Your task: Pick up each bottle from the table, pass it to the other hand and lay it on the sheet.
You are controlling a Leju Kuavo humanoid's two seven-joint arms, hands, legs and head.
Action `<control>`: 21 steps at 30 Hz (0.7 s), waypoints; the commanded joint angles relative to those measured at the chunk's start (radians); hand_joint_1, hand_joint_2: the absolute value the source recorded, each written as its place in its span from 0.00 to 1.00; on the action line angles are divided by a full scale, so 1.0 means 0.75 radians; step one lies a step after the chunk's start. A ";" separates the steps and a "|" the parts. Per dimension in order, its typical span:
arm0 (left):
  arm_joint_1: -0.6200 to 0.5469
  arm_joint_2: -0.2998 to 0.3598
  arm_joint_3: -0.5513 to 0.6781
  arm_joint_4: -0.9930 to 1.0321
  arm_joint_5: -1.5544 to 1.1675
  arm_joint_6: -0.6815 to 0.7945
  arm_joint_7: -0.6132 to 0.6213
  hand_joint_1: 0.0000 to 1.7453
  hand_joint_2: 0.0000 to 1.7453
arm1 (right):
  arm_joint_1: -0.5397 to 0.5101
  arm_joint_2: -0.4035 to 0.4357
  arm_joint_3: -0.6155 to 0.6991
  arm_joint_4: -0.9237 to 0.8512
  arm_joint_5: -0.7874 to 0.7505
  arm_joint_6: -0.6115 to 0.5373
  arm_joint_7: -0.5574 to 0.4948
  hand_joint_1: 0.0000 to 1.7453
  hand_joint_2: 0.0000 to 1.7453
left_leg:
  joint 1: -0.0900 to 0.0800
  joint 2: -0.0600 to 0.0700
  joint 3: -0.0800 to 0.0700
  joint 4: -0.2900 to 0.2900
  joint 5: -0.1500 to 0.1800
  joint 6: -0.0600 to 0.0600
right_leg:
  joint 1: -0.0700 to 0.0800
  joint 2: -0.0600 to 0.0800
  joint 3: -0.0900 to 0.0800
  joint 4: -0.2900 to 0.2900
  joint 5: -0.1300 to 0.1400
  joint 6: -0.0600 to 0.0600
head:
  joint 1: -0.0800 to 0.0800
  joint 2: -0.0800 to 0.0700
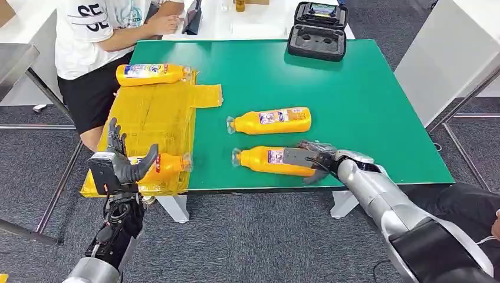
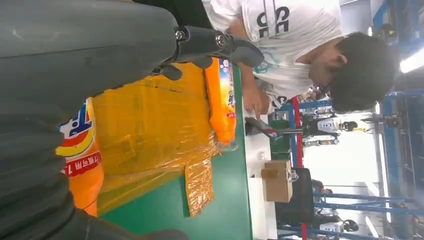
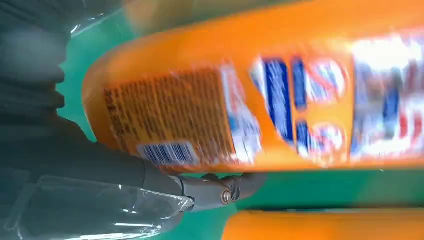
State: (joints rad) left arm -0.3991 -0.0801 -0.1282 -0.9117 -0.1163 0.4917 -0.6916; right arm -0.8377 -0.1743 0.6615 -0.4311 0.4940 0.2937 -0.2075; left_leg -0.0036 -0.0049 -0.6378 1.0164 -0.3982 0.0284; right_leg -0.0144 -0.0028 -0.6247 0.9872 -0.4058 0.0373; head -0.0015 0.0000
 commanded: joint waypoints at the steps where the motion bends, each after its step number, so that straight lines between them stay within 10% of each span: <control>1: -0.049 -0.001 -0.020 0.086 0.012 -0.005 0.003 0.00 1.00 | 0.003 -0.003 0.031 0.083 0.000 -0.007 -0.002 0.00 1.00 | 0.002 -0.002 0.009 -0.001 -0.003 -0.003 | 0.002 -0.002 0.010 -0.002 -0.004 -0.003 | 0.000 0.000; 18: -0.054 -0.001 -0.044 0.108 0.007 -0.005 0.017 0.00 1.00 | 0.037 -0.030 0.015 0.062 0.005 -0.022 0.009 0.00 1.00 | 0.002 -0.002 0.008 -0.001 -0.002 -0.002 | 0.002 -0.002 0.008 -0.002 -0.003 -0.002 | 0.000 0.000; 21: -0.048 0.001 -0.049 0.111 0.004 -0.004 0.020 0.00 1.00 | 0.035 -0.020 0.005 0.066 0.003 -0.035 0.016 0.33 1.00 | 0.002 -0.001 0.008 -0.001 -0.002 -0.002 | 0.002 -0.002 0.009 -0.002 -0.003 -0.002 | 0.000 0.000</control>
State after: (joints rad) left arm -0.4003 -0.0813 -0.1358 -0.9007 -0.1125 0.4906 -0.6832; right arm -0.8143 -0.1976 0.6615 -0.4246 0.4967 0.2716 -0.2068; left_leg -0.0035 -0.0045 -0.6370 1.0164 -0.3982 0.0284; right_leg -0.0143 -0.0027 -0.6245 0.9871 -0.4058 0.0373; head -0.0015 0.0000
